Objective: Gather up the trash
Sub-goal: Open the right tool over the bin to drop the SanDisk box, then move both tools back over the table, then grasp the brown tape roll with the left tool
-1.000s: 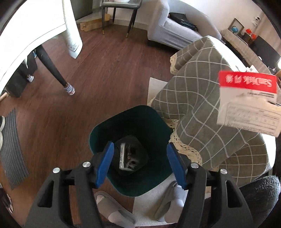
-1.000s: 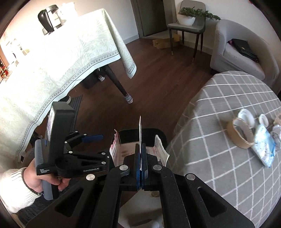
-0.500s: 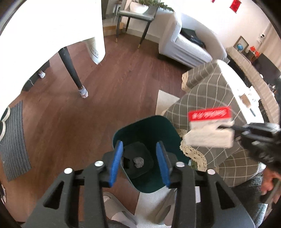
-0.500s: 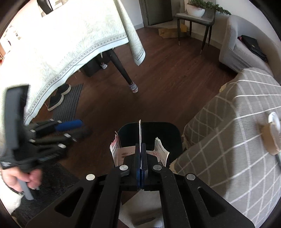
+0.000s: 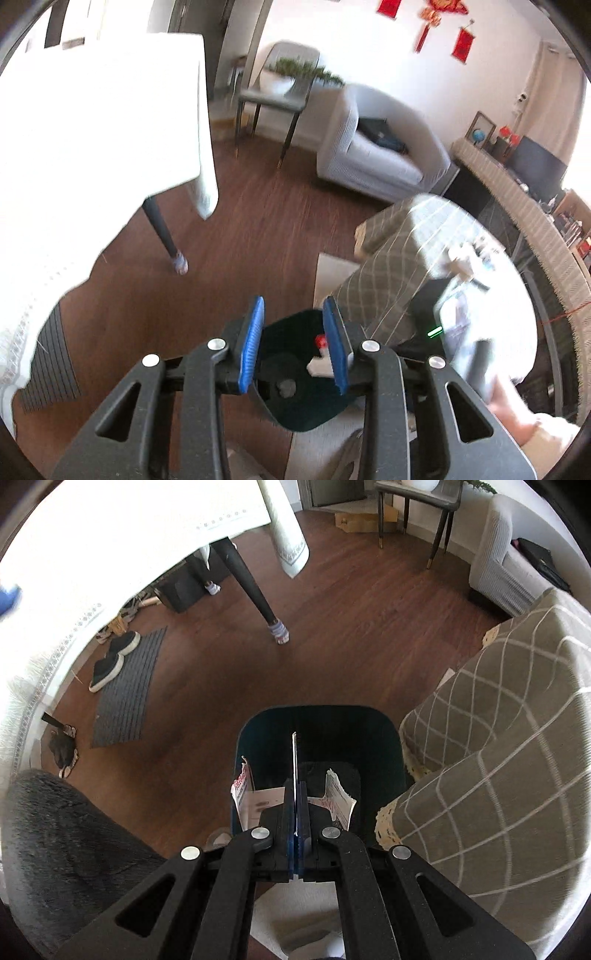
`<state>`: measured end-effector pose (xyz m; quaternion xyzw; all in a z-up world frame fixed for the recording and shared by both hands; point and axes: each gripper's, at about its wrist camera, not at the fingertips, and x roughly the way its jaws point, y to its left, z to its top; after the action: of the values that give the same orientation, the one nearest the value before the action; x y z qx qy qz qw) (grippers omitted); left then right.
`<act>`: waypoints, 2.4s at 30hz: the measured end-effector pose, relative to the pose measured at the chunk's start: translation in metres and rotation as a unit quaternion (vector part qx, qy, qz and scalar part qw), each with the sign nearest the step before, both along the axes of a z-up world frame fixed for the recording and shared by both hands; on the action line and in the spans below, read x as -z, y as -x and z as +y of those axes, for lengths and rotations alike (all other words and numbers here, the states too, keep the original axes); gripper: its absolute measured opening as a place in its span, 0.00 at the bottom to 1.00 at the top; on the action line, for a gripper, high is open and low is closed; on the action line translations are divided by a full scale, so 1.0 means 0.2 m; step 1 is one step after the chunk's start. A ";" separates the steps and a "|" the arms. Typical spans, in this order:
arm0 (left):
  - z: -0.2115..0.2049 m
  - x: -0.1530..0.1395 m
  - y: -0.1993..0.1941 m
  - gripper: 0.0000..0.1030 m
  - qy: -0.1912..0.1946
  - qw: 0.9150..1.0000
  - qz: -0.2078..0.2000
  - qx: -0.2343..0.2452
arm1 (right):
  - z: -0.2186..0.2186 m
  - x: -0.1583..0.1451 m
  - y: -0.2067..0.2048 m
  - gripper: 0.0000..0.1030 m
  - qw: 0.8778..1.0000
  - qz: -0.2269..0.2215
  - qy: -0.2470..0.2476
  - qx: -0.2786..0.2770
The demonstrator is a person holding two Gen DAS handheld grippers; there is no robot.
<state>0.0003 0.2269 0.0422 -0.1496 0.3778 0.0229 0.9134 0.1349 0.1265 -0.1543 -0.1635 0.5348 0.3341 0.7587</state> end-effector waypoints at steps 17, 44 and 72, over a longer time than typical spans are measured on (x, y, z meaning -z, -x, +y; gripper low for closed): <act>-0.24 -0.35 0.06 0.35 -0.039 0.997 -0.064 0.024 | -0.15 -0.26 0.07 0.22 0.997 -0.028 -0.077 0.008; -0.80 -0.11 -0.34 0.79 -0.042 0.991 -0.018 0.122 | -1.15 -0.57 -0.07 0.56 0.971 -0.119 -0.118 0.171; -1.37 0.42 -0.92 0.87 -0.087 0.974 0.032 0.206 | -1.71 -0.51 -0.31 0.72 0.950 -0.122 -0.133 0.255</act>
<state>0.1850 -0.0463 -0.0426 0.0125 0.4262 -0.1279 0.8955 0.1961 -0.2158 -0.0520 0.0417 0.4129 0.1750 0.8928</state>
